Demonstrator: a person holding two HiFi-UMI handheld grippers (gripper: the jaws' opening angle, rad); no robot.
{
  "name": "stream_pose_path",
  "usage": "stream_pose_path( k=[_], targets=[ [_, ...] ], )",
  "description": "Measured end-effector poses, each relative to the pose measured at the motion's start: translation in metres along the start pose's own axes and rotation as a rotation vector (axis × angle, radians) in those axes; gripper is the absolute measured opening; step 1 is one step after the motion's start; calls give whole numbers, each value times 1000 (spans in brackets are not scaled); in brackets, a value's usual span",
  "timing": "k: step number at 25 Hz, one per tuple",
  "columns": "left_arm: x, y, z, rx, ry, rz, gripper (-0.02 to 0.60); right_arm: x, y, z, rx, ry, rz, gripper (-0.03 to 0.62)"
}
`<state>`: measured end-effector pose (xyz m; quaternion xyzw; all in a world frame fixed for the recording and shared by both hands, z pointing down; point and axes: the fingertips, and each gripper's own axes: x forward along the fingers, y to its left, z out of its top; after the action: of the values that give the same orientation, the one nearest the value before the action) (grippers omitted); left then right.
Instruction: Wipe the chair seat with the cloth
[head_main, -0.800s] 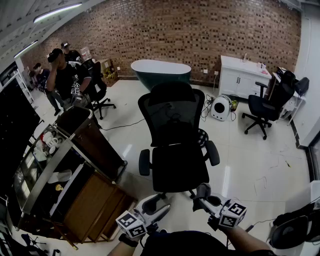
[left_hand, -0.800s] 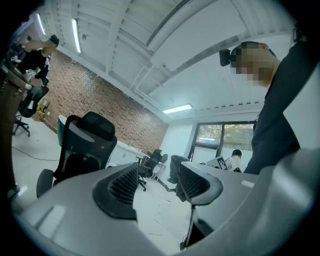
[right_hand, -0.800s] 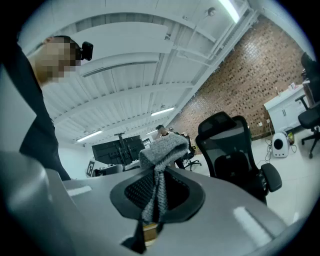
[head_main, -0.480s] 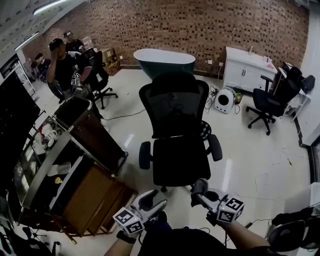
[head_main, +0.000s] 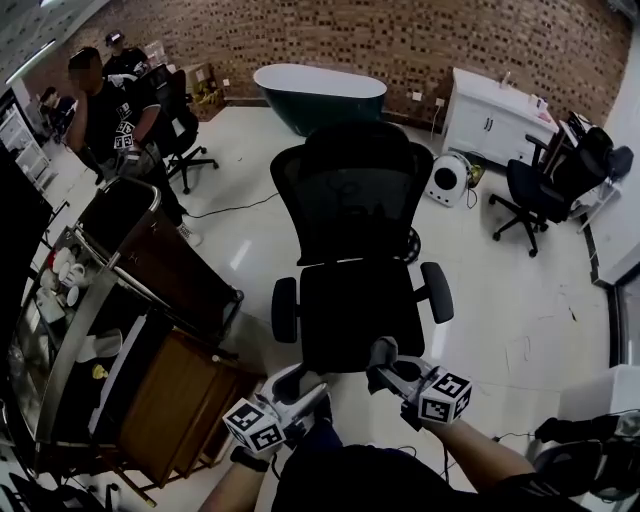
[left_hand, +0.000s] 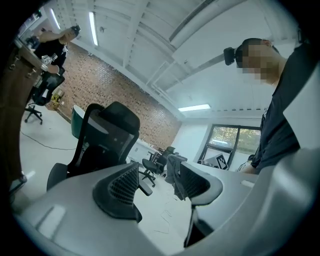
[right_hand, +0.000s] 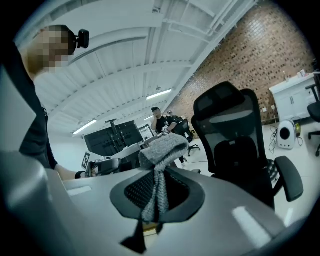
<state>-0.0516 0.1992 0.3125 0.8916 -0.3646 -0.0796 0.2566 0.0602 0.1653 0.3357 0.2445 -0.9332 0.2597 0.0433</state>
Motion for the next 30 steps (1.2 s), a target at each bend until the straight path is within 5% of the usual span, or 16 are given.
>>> stream_pose_path(
  k=[10,18,30],
  targets=[
    [62,156,29,-130,105,-76,284,158,-117,-3,3,156,-102,28],
    [104,255,10,-227,167,-5,284,268,-212,-46,-106,366,-136,28],
    [175,331,-28,-339,107,89,284,416,-347,-153,-318,664,-80,28]
  ],
)
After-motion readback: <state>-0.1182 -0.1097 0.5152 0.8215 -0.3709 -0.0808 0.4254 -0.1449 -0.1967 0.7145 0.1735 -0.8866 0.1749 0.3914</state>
